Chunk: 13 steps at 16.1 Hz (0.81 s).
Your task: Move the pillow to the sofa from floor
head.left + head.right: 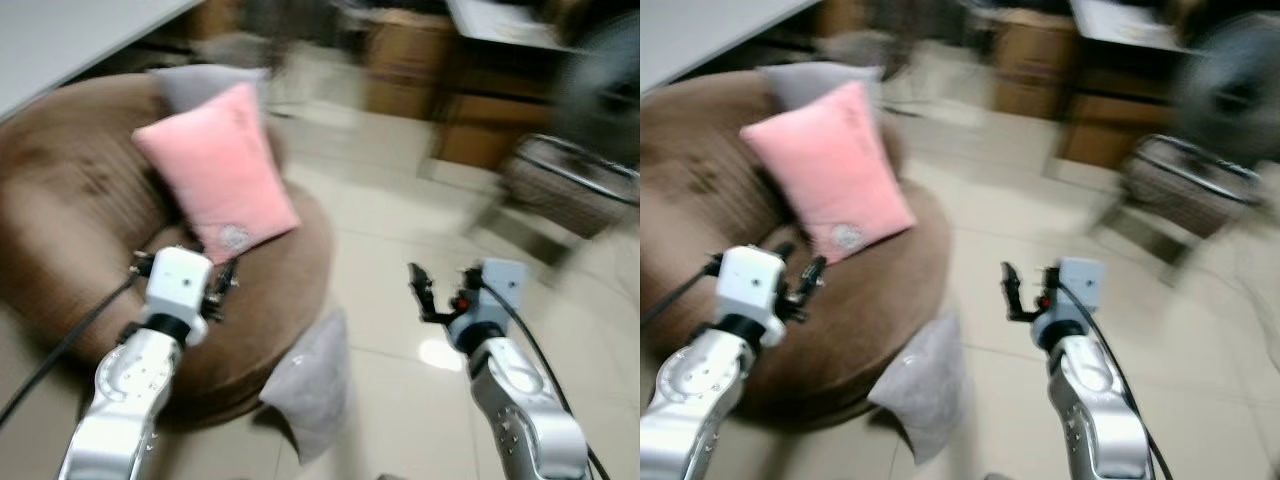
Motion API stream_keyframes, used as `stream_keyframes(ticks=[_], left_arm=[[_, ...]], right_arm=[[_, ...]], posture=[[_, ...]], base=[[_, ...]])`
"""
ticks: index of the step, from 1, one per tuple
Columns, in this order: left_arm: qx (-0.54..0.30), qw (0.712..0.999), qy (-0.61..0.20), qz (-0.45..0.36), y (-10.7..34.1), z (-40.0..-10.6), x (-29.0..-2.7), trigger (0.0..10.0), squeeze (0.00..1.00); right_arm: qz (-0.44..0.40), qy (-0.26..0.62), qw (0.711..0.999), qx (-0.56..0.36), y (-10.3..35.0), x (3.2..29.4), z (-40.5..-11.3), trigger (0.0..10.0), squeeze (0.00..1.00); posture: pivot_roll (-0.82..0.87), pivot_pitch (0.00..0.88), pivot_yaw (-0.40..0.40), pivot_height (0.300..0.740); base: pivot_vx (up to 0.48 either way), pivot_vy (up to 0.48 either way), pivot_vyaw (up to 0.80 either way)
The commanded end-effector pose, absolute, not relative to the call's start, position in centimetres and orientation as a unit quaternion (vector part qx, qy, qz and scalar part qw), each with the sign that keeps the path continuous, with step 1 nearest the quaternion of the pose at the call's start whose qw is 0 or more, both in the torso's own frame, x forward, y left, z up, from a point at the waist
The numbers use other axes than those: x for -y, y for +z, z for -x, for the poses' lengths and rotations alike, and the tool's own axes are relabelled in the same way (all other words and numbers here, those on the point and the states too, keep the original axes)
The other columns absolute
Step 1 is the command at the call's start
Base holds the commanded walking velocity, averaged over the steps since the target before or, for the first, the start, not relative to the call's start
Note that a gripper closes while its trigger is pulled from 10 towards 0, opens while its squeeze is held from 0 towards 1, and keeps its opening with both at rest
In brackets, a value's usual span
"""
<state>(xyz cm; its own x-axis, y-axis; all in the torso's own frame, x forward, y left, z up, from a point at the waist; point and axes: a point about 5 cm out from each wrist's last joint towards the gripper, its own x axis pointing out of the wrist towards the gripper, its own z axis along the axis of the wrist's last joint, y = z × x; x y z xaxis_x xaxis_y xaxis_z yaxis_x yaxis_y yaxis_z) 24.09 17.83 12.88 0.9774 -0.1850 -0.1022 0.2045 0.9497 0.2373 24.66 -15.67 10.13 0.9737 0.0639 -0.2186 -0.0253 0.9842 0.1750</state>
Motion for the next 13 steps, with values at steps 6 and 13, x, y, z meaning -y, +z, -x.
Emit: stream_keyframes(ticks=[6,13], left_arm=[[-0.020,0.983,-0.123,-0.134,13.32,-24.67,-16.55,10.0,0.00],[-0.030,0.988,-0.098,-0.111,12.68,-24.84,-16.92,10.0,0.00]], right_arm=[[-0.085,-0.011,0.991,-0.105,10.50,16.57,-24.25,10.0,0.00],[-0.020,0.024,0.996,-0.086,10.95,16.48,-24.34,10.0,0.00]], posture=[[0.04,0.000,-0.023,0.740],[0.05,0.000,-0.032,0.740]], base=[[0.000,-0.095,-0.79],[0.000,-0.069,-0.11]])
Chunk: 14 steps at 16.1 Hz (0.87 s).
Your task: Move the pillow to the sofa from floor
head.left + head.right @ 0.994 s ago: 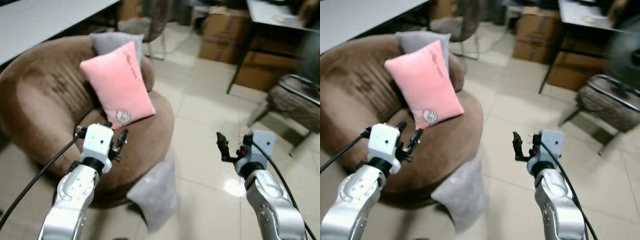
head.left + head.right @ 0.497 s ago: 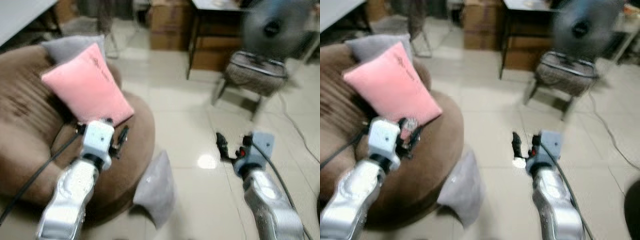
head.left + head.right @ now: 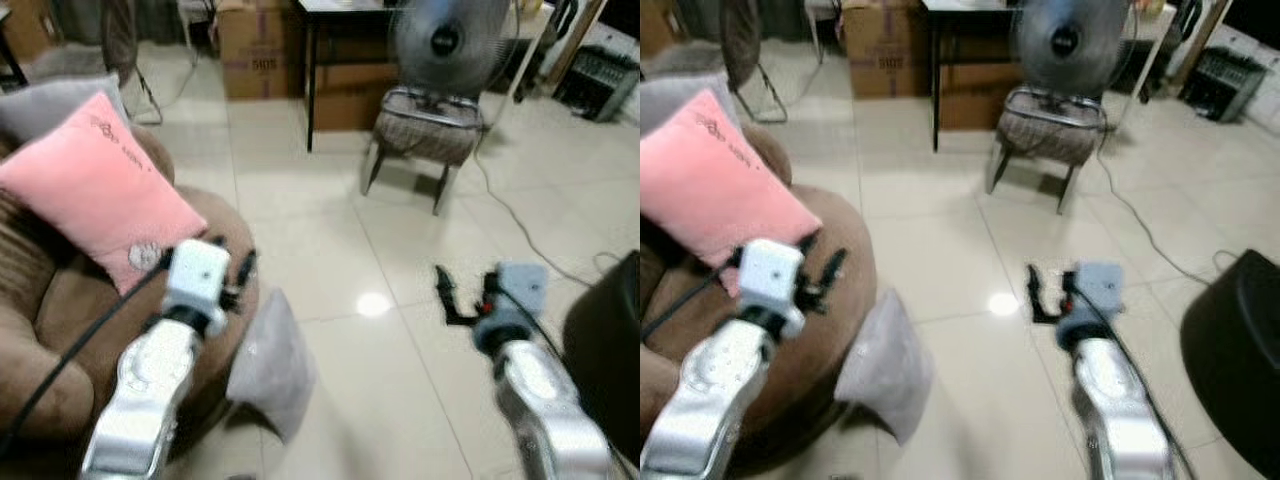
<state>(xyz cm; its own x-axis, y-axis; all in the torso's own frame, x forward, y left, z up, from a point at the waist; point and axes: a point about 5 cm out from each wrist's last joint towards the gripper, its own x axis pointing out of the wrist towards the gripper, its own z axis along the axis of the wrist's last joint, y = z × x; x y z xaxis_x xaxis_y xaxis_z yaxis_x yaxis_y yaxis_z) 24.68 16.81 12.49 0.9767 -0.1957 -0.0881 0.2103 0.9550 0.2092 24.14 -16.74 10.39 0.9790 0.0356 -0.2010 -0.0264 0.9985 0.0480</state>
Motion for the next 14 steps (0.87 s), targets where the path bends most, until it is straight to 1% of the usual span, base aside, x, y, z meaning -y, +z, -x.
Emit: stream_keyframes(ticks=[1,3,10,11,12,14], left_arm=[[-0.030,0.990,-0.094,-0.102,12.62,-24.81,-16.96,10.0,0.00],[-0.031,0.991,-0.090,-0.098,12.57,-24.83,-17.03,10.0,0.00],[-0.034,0.992,-0.078,-0.098,12.37,-24.85,-17.19,10.0,0.00],[-0.034,0.992,-0.077,-0.098,12.35,-24.83,-17.20,10.0,0.00],[-0.033,0.992,-0.077,-0.097,12.35,-24.80,-17.20,10.0,0.00],[-0.033,0.992,-0.077,-0.096,12.33,-24.73,-17.19,10.0,0.00]], right_arm=[[-0.009,0.033,0.996,-0.083,10.95,16.35,-24.42,10.0,0.00],[-0.004,0.039,0.996,-0.083,10.87,16.29,-24.57,10.0,0.00],[0.011,0.075,0.994,-0.077,10.96,15.83,-25.06,10.0,0.00],[0.023,0.083,0.993,-0.079,10.87,15.80,-25.11,10.0,0.00],[0.034,0.099,0.991,-0.080,10.84,15.62,-25.11,10.0,0.00],[0.040,0.101,0.991,-0.078,10.86,15.64,-25.08,10.0,0.00]], posture=[[0.05,0.000,-0.034,0.740],[0.05,0.000,-0.038,0.740],[0.05,0.000,-0.053,0.740],[0.05,0.000,-0.056,0.740],[0.06,0.000,-0.061,0.740],[0.06,0.000,-0.062,0.740]], base=[[0.000,0.000,0.00],[0.000,0.000,0.00],[0.279,0.000,0.00],[0.296,0.000,0.00],[0.304,0.000,0.80],[0.304,0.000,0.80]])
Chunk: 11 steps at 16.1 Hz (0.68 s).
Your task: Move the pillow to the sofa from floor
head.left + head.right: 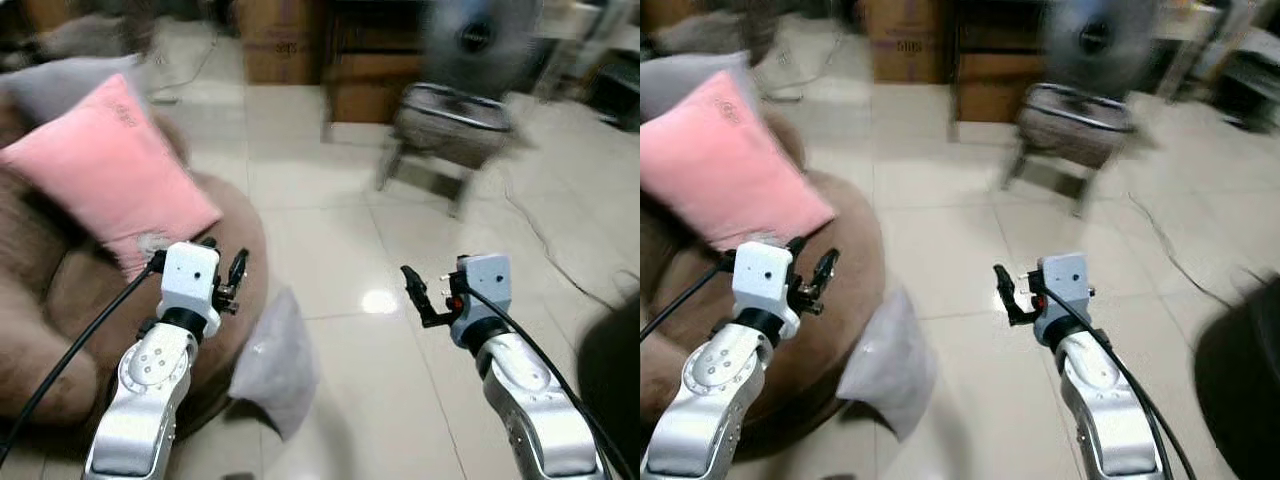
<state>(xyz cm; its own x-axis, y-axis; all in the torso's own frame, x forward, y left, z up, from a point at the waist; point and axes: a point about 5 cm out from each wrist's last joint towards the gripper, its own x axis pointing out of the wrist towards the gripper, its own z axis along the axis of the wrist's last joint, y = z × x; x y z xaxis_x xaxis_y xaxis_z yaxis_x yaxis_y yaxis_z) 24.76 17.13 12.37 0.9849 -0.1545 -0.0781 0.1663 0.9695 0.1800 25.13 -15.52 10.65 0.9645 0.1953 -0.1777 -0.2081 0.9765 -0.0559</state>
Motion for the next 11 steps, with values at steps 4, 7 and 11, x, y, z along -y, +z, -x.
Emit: stream_keyframes(ticks=[4,7,11], left_arm=[[-0.037,0.990,-0.090,-0.099,12.12,-24.50,-16.95,10.0,0.00],[-0.037,0.990,-0.094,-0.099,12.10,-24.55,-16.86,10.0,0.00],[-0.036,0.990,-0.095,-0.100,12.06,-24.77,-16.84,10.0,0.00]], right_arm=[[0.031,0.088,0.992,-0.084,10.58,16.06,-25.00,10.0,0.00],[0.030,0.085,0.992,-0.084,10.53,16.04,-24.98,10.0,0.00],[0.030,0.082,0.992,-0.085,10.46,16.20,-24.92,10.0,0.00]], posture=[[0.06,0.000,-0.062,0.740],[0.05,0.000,-0.055,0.740],[0.04,0.000,-0.050,0.740]], base=[[0.142,0.000,0.00],[0.000,0.000,0.00],[0.000,0.000,0.00]])
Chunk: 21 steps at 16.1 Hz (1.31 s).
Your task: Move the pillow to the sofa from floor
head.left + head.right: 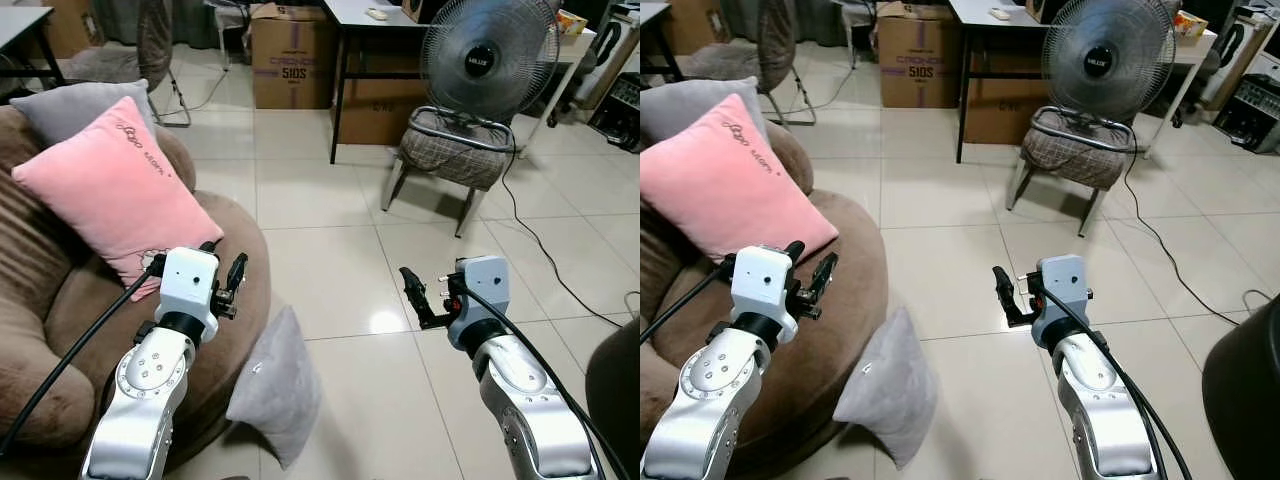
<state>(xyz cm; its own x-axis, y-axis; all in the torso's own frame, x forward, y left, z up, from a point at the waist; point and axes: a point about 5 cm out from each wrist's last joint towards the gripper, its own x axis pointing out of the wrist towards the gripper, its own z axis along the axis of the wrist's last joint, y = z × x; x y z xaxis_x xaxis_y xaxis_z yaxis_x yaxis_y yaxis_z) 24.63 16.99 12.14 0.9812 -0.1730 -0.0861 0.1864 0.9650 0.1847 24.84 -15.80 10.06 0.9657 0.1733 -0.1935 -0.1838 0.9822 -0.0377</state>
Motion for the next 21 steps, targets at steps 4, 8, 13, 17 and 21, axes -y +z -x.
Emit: stream_keyframes(ticks=[4,8,13,17,21], left_arm=[[-0.061,0.986,-0.101,-0.117,11.1,-25.0,-17.0,10.0,0.00],[-0.064,0.988,-0.098,-0.100,10.7,-25.2,-17.1,10.0,0.00],[-0.068,0.987,-0.101,-0.108,10.3,-25.1,-16.8,10.0,0.00],[-0.063,0.986,-0.105,-0.110,10.2,-25.0,-16.6,10.0,0.00],[-0.057,0.988,-0.103,-0.102,10.5,-25.1,-16.4,10.0,0.00]], right_arm=[[0.038,0.094,0.990,-0.102,10.0,16.4,-24.9,10.0,0.00],[0.040,0.119,0.987,-0.103,10.1,16.3,-24.7,10.0,0.00],[0.048,0.123,0.985,-0.107,10.0,16.5,-24.5,10.0,0.00],[0.050,0.127,0.985,-0.109,10.0,16.4,-24.4,10.0,0.00],[0.051,0.123,0.985,-0.113,9.9,16.4,-24.3,10.0,0.00]], posture=[[0.04,0.000,-0.047,0.740],[0.03,0.000,-0.053,0.710],[0.02,0.000,-0.064,0.665],[0.02,0.000,-0.064,0.640],[0.02,0.000,-0.063,0.640]], base=[[0.000,0.000,0.00],[0.000,0.000,0.00],[0.000,0.000,0.00],[0.000,0.000,0.00],[0.000,0.000,0.00]])
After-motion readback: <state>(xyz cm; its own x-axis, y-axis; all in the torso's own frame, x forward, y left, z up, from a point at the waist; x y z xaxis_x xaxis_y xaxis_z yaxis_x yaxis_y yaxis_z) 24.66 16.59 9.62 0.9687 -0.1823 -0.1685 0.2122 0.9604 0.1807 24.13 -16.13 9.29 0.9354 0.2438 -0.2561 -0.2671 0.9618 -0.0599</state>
